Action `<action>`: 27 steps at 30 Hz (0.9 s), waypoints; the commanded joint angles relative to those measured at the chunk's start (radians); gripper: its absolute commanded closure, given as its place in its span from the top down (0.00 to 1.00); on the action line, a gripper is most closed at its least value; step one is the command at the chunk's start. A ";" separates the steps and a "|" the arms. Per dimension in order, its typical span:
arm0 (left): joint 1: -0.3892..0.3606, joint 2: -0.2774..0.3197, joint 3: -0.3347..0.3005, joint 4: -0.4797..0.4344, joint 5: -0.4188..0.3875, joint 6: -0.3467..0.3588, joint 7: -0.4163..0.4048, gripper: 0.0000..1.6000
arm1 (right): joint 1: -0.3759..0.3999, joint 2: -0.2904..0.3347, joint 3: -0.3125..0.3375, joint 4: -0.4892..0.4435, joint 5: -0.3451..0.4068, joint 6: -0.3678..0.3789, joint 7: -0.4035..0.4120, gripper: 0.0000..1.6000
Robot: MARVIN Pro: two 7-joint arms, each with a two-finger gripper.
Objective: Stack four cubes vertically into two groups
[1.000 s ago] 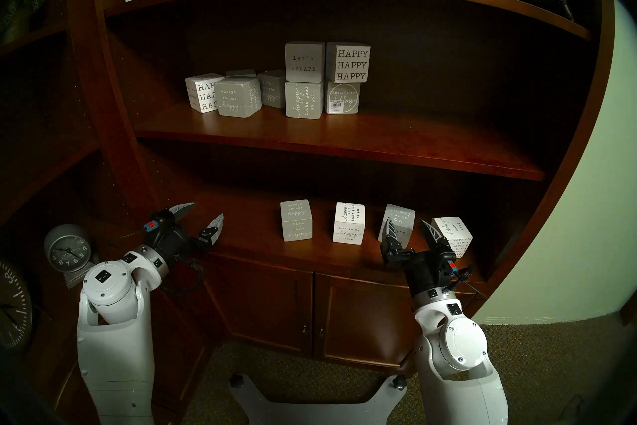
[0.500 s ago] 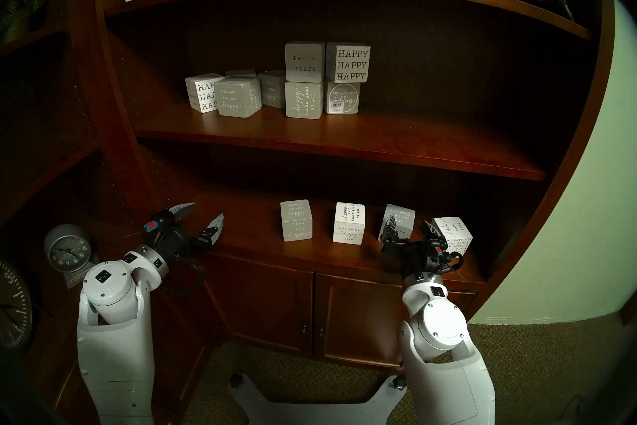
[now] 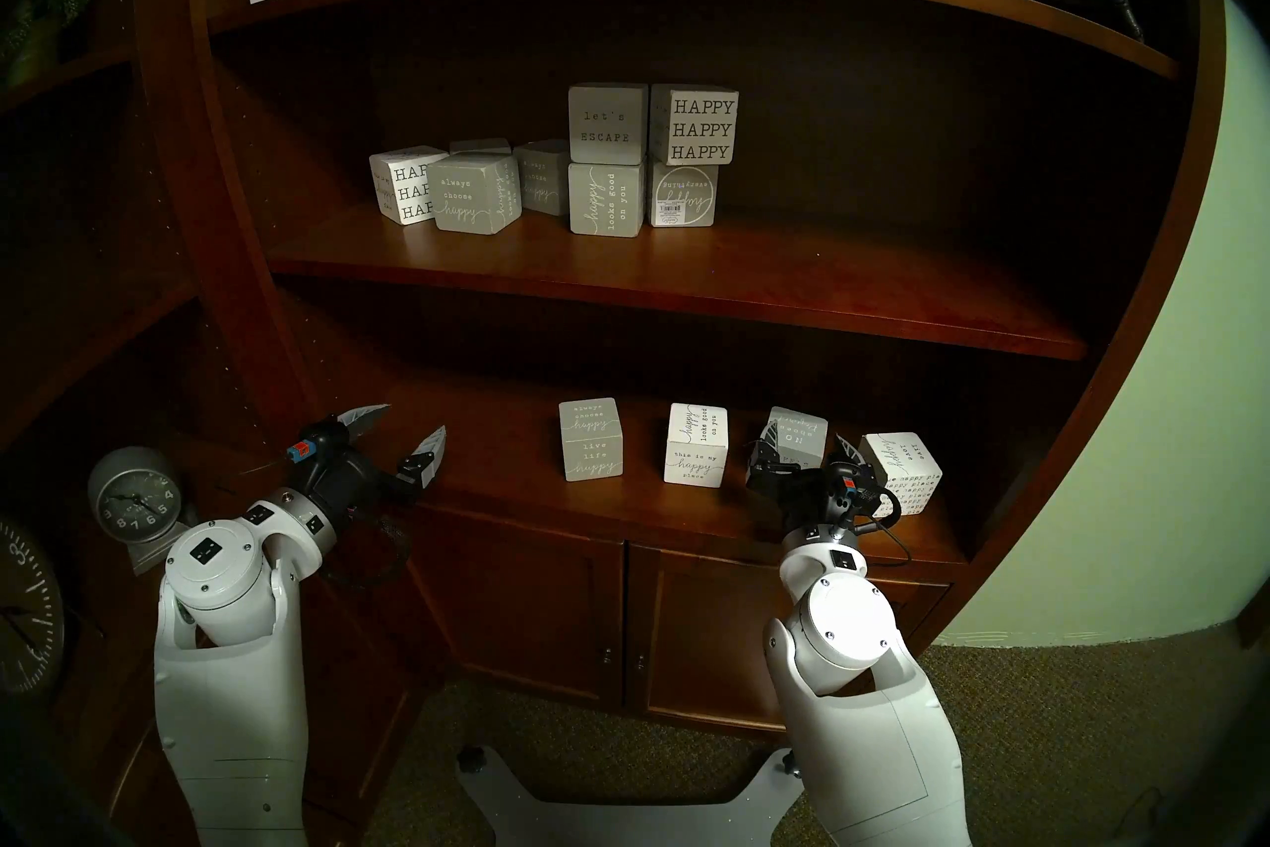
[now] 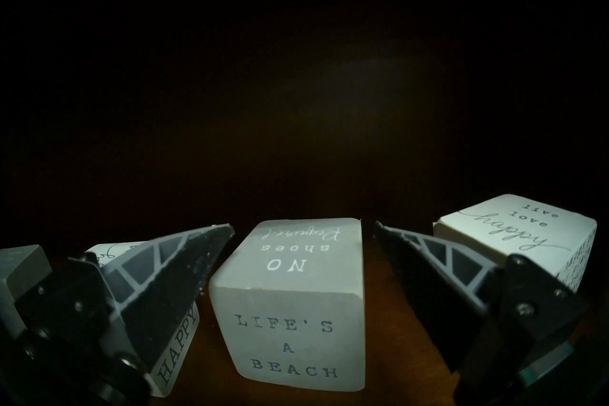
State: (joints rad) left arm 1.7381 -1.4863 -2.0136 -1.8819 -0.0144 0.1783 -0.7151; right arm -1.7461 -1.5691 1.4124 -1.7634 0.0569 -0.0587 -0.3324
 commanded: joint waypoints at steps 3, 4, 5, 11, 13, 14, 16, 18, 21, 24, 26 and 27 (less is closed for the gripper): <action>-0.001 0.001 0.000 -0.017 0.001 -0.001 0.001 1.00 | 0.055 -0.008 -0.010 0.014 0.004 -0.004 -0.025 1.00; -0.001 0.001 0.000 -0.017 0.001 -0.001 0.001 1.00 | 0.056 -0.008 -0.011 0.016 0.005 -0.001 -0.028 1.00; -0.001 0.001 0.000 -0.017 0.001 -0.001 0.001 1.00 | 0.057 -0.009 -0.011 0.020 0.005 -0.001 -0.027 1.00; -0.001 0.001 0.000 -0.018 0.001 -0.001 0.001 1.00 | 0.067 -0.011 -0.008 0.053 0.006 -0.006 -0.023 1.00; -0.001 0.001 -0.001 -0.018 0.001 -0.001 0.001 1.00 | 0.068 -0.006 -0.009 0.054 0.009 -0.005 -0.019 1.00; -0.001 0.001 -0.001 -0.018 0.001 -0.001 0.001 1.00 | 0.069 -0.006 -0.010 0.055 0.009 -0.006 -0.018 1.00; -0.001 0.001 -0.001 -0.018 0.001 -0.001 0.001 1.00 | 0.072 -0.002 -0.011 0.059 0.014 -0.006 -0.011 1.00; -0.001 0.001 -0.001 -0.018 0.001 -0.001 0.001 1.00 | 0.073 -0.002 -0.012 0.060 0.015 -0.004 -0.008 1.00; -0.001 0.001 -0.001 -0.018 0.001 -0.001 0.001 1.00 | 0.072 -0.004 -0.015 0.058 0.013 -0.005 -0.007 1.00; -0.001 0.001 -0.001 -0.018 0.001 -0.001 0.001 1.00 | 0.069 -0.005 -0.018 0.050 0.011 -0.004 -0.007 1.00; -0.001 0.001 -0.001 -0.018 0.001 -0.001 0.000 1.00 | 0.066 -0.005 -0.020 0.045 0.010 -0.003 -0.007 1.00; -0.001 0.001 -0.001 -0.018 0.001 -0.001 0.000 1.00 | 0.064 -0.007 -0.020 0.043 0.013 -0.002 -0.005 1.00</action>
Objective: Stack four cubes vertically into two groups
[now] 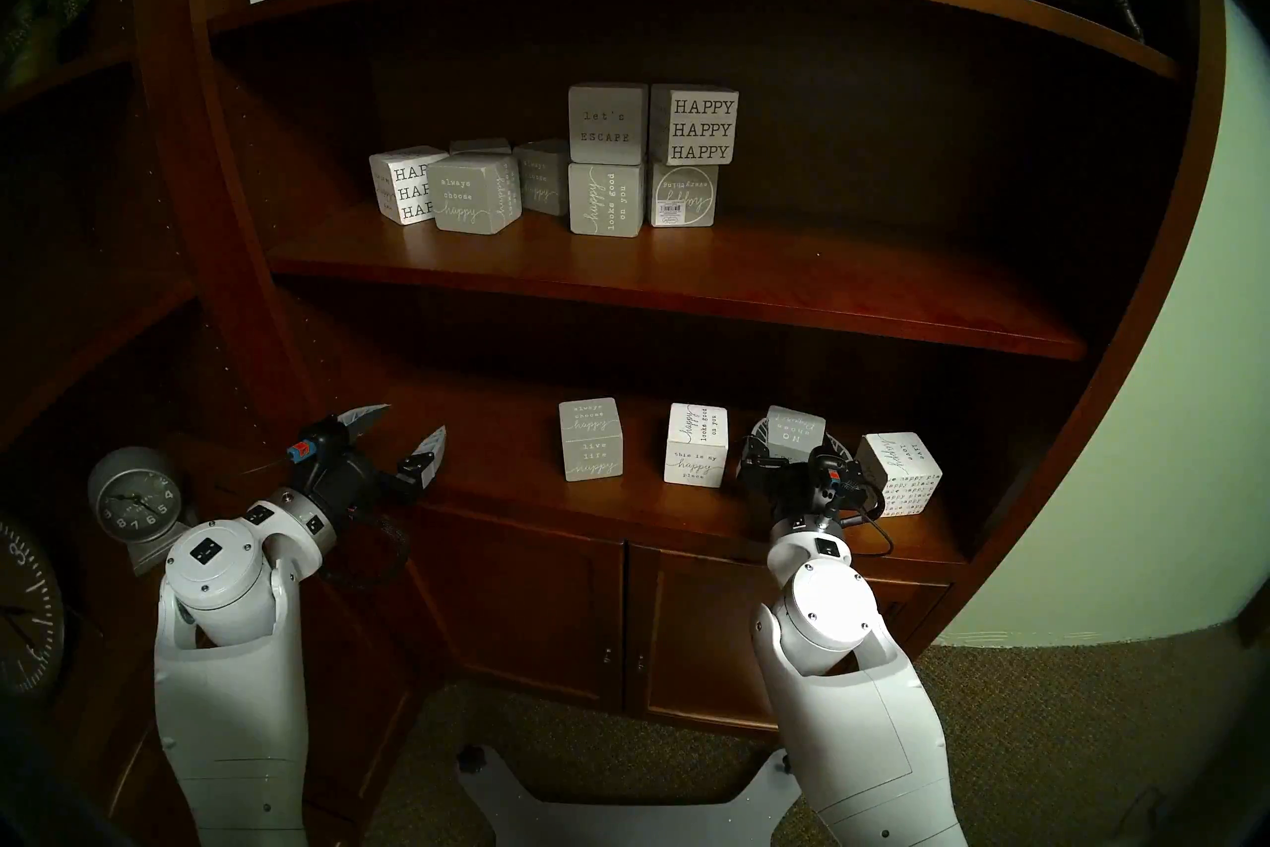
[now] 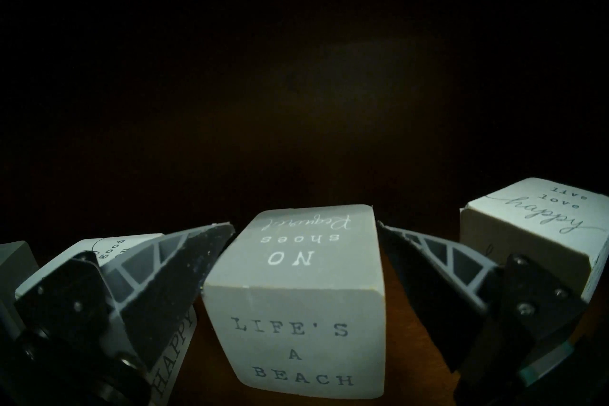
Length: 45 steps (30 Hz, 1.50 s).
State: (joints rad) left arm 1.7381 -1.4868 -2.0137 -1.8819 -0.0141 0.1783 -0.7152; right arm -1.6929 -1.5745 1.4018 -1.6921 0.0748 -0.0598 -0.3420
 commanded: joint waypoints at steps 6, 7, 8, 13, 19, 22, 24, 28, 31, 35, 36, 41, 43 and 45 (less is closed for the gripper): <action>-0.001 0.001 -0.001 -0.018 0.001 -0.001 0.001 1.00 | 0.008 0.002 -0.023 -0.024 -0.005 0.009 -0.004 1.00; -0.001 0.001 -0.001 -0.018 0.001 -0.001 0.001 1.00 | 0.008 0.002 -0.022 -0.024 -0.012 0.019 -0.001 1.00; -0.001 0.001 -0.001 -0.018 0.001 -0.001 0.001 1.00 | 0.009 0.001 -0.022 -0.023 -0.011 0.020 -0.002 1.00; -0.001 0.001 -0.001 -0.018 0.001 -0.001 0.001 1.00 | 0.008 0.004 -0.017 -0.023 -0.009 0.038 0.008 1.00; -0.001 0.001 -0.001 -0.018 0.001 -0.001 0.001 1.00 | -0.004 0.013 0.002 -0.048 0.018 0.088 0.034 1.00; -0.001 0.001 -0.001 -0.018 0.001 -0.001 0.001 1.00 | -0.004 0.023 0.010 -0.034 0.025 0.105 0.045 1.00; -0.001 0.001 -0.001 -0.018 0.001 -0.001 0.001 1.00 | -0.008 0.026 0.015 -0.030 0.027 0.110 0.048 1.00; -0.001 0.001 -0.001 -0.018 0.001 -0.001 0.000 1.00 | -0.017 0.033 0.019 -0.034 0.023 0.119 0.054 1.00; -0.002 0.001 -0.001 -0.018 0.001 -0.001 0.000 1.00 | -0.020 0.033 0.023 -0.033 0.025 0.125 0.057 1.00; -0.002 0.001 -0.001 -0.017 0.001 -0.001 0.000 1.00 | -0.021 0.038 0.017 -0.021 0.002 0.121 0.052 1.00; -0.002 0.001 -0.001 -0.017 0.001 -0.001 0.000 1.00 | -0.028 0.052 0.005 -0.017 -0.026 0.080 0.054 1.00; -0.001 0.001 -0.001 -0.018 0.001 -0.001 0.000 1.00 | -0.042 0.051 0.000 -0.049 -0.025 0.038 0.061 1.00; -0.001 0.001 -0.001 -0.018 0.001 -0.001 0.000 1.00 | -0.044 0.053 -0.003 -0.055 -0.034 0.030 0.057 1.00; -0.001 0.001 -0.001 -0.018 0.001 -0.001 0.000 1.00 | -0.047 0.051 -0.002 -0.062 -0.032 0.031 0.056 1.00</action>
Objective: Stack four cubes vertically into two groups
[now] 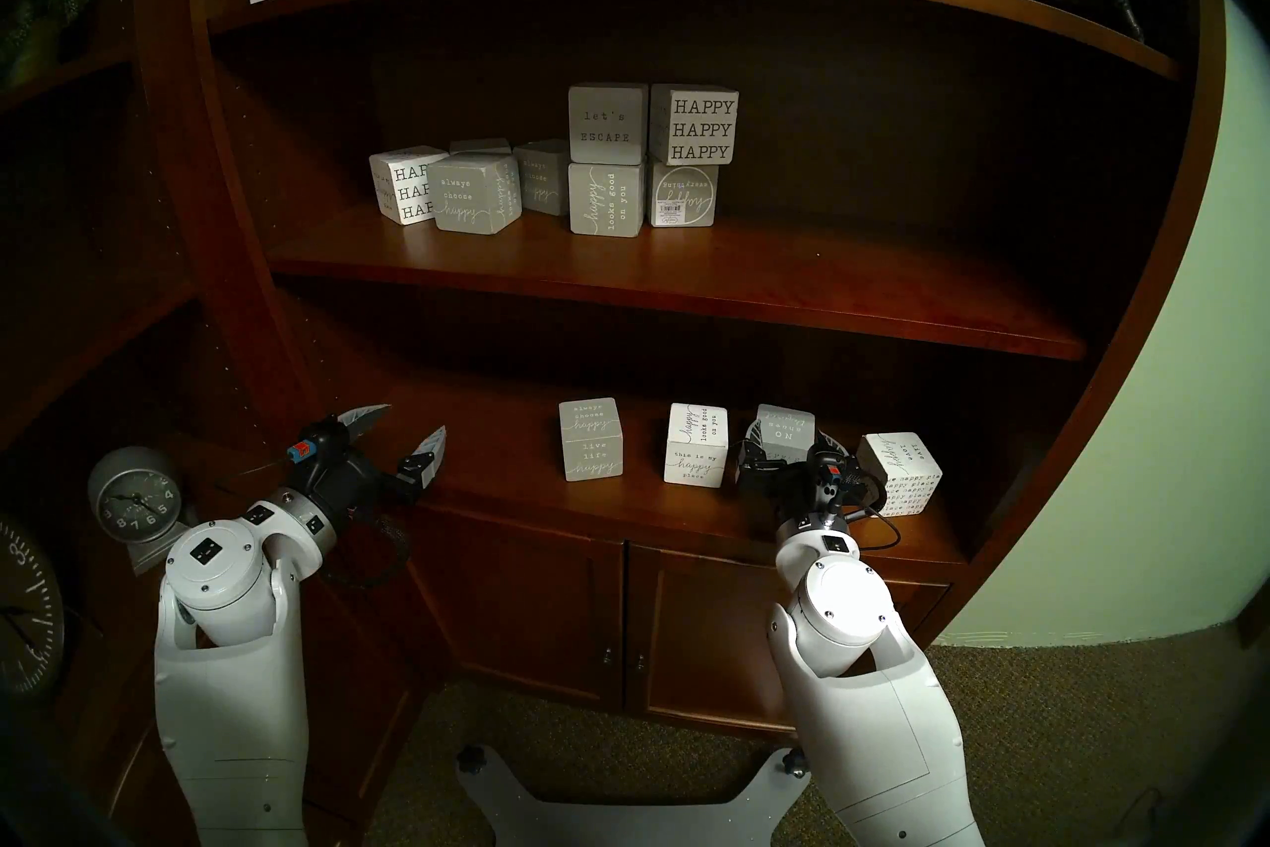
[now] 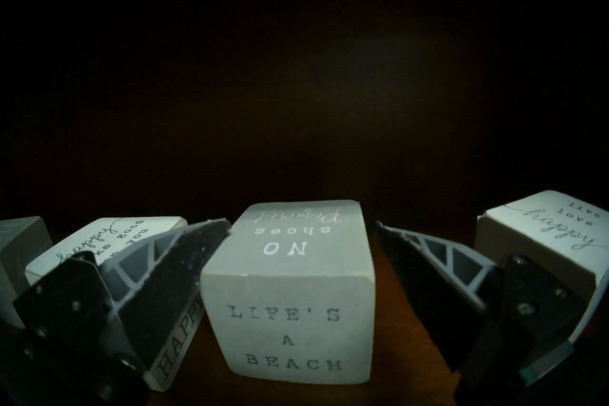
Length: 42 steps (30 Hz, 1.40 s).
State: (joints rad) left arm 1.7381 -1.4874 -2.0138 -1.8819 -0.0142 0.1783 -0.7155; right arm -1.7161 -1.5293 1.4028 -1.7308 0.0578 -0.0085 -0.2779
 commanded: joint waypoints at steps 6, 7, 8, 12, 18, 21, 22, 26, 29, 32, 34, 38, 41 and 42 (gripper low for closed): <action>-0.001 0.001 -0.001 -0.018 0.001 -0.001 0.001 1.00 | -0.026 0.008 -0.002 -0.033 -0.006 -0.005 -0.002 1.00; -0.001 0.001 -0.001 -0.018 0.001 -0.001 0.001 1.00 | -0.028 0.013 -0.003 -0.032 -0.007 -0.011 0.002 1.00; -0.001 0.001 -0.001 -0.018 0.001 -0.001 0.001 1.00 | -0.029 0.014 -0.004 -0.033 -0.007 -0.013 0.002 1.00; -0.001 0.001 -0.001 -0.018 0.001 -0.001 0.001 1.00 | -0.037 0.028 -0.006 -0.046 0.000 -0.030 0.023 1.00; -0.002 0.001 -0.001 -0.017 0.001 -0.001 0.000 1.00 | -0.051 0.072 0.000 -0.083 0.045 -0.031 0.104 1.00; -0.002 0.001 -0.001 -0.017 0.001 -0.001 0.000 1.00 | -0.066 0.088 0.014 -0.117 0.055 -0.035 0.121 1.00; -0.002 0.001 -0.001 -0.017 0.001 -0.002 0.000 1.00 | -0.070 0.094 0.023 -0.126 0.066 -0.032 0.133 1.00; -0.002 0.001 -0.001 -0.016 0.000 -0.002 0.000 1.00 | -0.092 0.135 0.059 -0.166 0.092 -0.029 0.183 1.00; -0.002 0.001 -0.001 -0.017 0.001 -0.002 0.000 1.00 | -0.104 0.152 0.083 -0.187 0.109 -0.019 0.212 1.00; -0.002 0.001 -0.001 -0.017 0.001 -0.001 0.000 1.00 | -0.108 0.164 0.100 -0.193 0.142 -0.003 0.249 1.00; -0.002 0.001 -0.001 -0.017 0.001 -0.001 0.000 1.00 | -0.106 0.182 0.105 -0.189 0.155 0.003 0.284 1.00; -0.002 0.001 -0.001 -0.017 0.001 -0.001 0.000 1.00 | -0.096 0.190 0.107 -0.167 0.170 -0.004 0.320 1.00; -0.002 0.001 -0.001 -0.018 0.001 -0.001 0.000 1.00 | -0.073 0.190 0.105 -0.139 0.165 -0.016 0.342 1.00; -0.002 0.001 -0.001 -0.017 0.001 -0.001 0.000 1.00 | -0.068 0.189 0.105 -0.132 0.164 -0.017 0.343 1.00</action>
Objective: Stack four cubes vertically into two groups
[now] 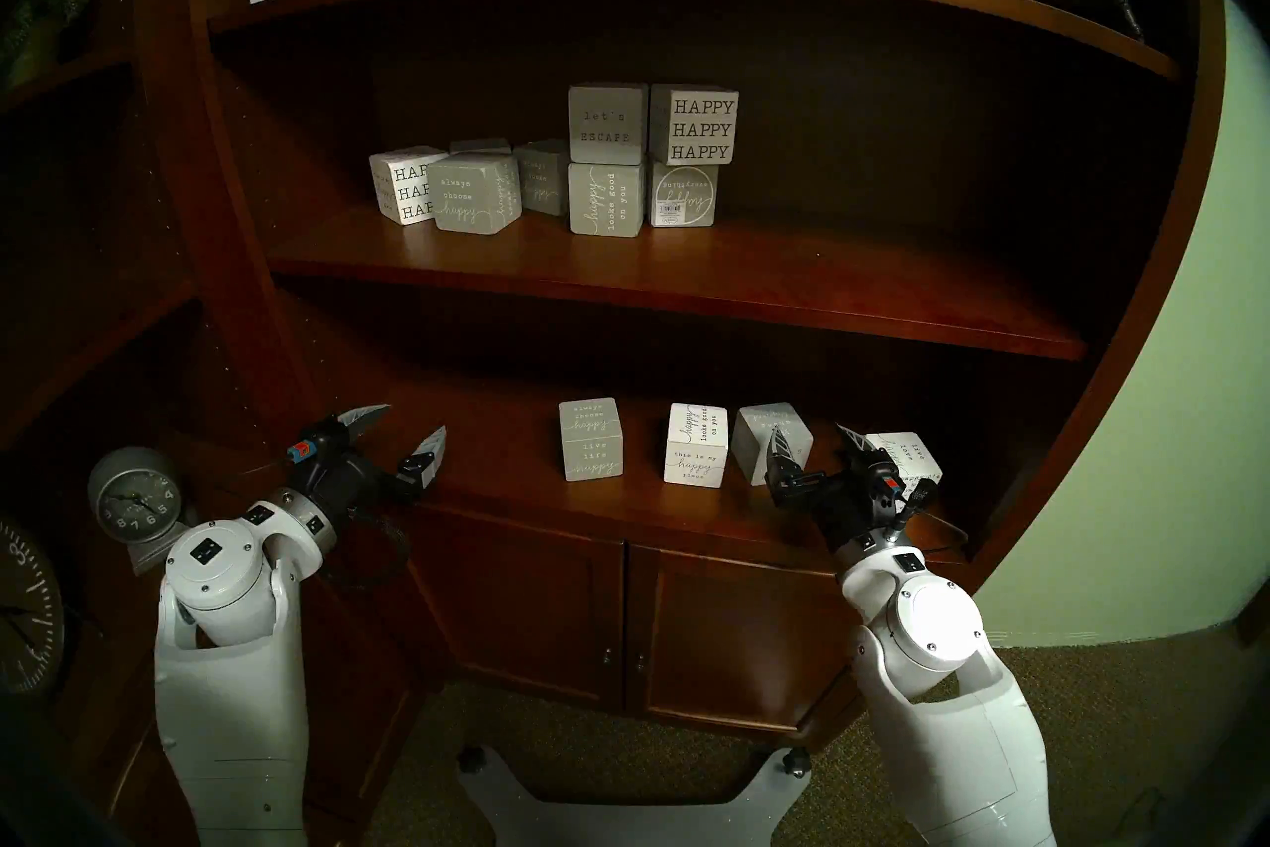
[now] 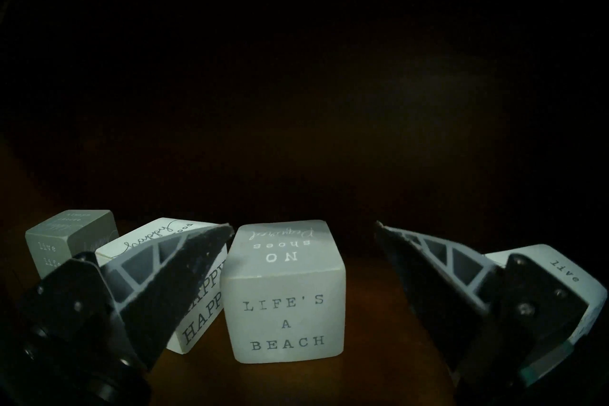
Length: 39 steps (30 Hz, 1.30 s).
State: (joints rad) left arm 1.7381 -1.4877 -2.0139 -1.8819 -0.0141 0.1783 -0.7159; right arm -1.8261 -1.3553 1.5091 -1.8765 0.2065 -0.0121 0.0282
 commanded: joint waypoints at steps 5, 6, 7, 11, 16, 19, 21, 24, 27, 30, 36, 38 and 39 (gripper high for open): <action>-0.002 0.001 -0.001 -0.017 0.001 -0.001 0.001 1.00 | 0.070 0.012 -0.009 0.045 0.013 -0.009 0.046 1.00; -0.002 0.001 -0.001 -0.017 0.001 -0.001 0.001 1.00 | 0.074 0.013 -0.010 0.051 0.013 -0.008 0.050 1.00; -0.002 0.001 -0.001 -0.017 0.001 -0.001 0.001 1.00 | 0.079 0.012 -0.012 0.059 0.013 -0.009 0.051 1.00; -0.002 0.001 -0.001 -0.017 0.001 -0.001 0.001 1.00 | 0.091 0.014 -0.015 0.078 0.017 -0.011 0.062 1.00; -0.002 0.001 -0.001 -0.017 0.001 -0.001 0.000 1.00 | 0.109 0.017 -0.025 0.089 0.020 -0.014 0.076 1.00; -0.002 0.001 -0.001 -0.017 0.001 -0.001 0.000 1.00 | 0.119 0.015 -0.028 0.095 0.018 -0.014 0.076 1.00; -0.002 0.001 -0.001 -0.017 0.001 -0.001 0.000 1.00 | 0.125 0.012 -0.030 0.101 0.015 -0.013 0.070 1.00; -0.002 0.001 -0.001 -0.017 0.001 -0.001 0.000 1.00 | 0.133 0.011 -0.030 0.110 0.013 -0.010 0.066 1.00; -0.002 0.001 -0.001 -0.017 0.001 -0.001 0.001 1.00 | 0.139 0.008 -0.031 0.121 0.010 -0.009 0.061 1.00; -0.002 0.001 -0.001 -0.018 0.001 -0.001 0.001 1.00 | 0.145 0.006 -0.031 0.133 0.011 -0.010 0.059 1.00; -0.002 0.001 -0.001 -0.018 0.001 -0.001 0.001 1.00 | 0.150 0.004 -0.036 0.145 0.011 -0.009 0.052 1.00; -0.002 0.001 -0.001 -0.018 0.001 -0.001 0.001 1.00 | 0.150 0.004 -0.039 0.148 0.014 0.000 0.053 1.00; -0.002 0.001 -0.001 -0.018 0.001 -0.001 0.001 1.00 | 0.151 0.002 -0.041 0.153 0.009 0.000 0.047 1.00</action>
State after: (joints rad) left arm 1.7381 -1.4880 -2.0139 -1.8818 -0.0139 0.1783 -0.7161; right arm -1.7018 -1.3470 1.4719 -1.7225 0.2198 -0.0151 0.0804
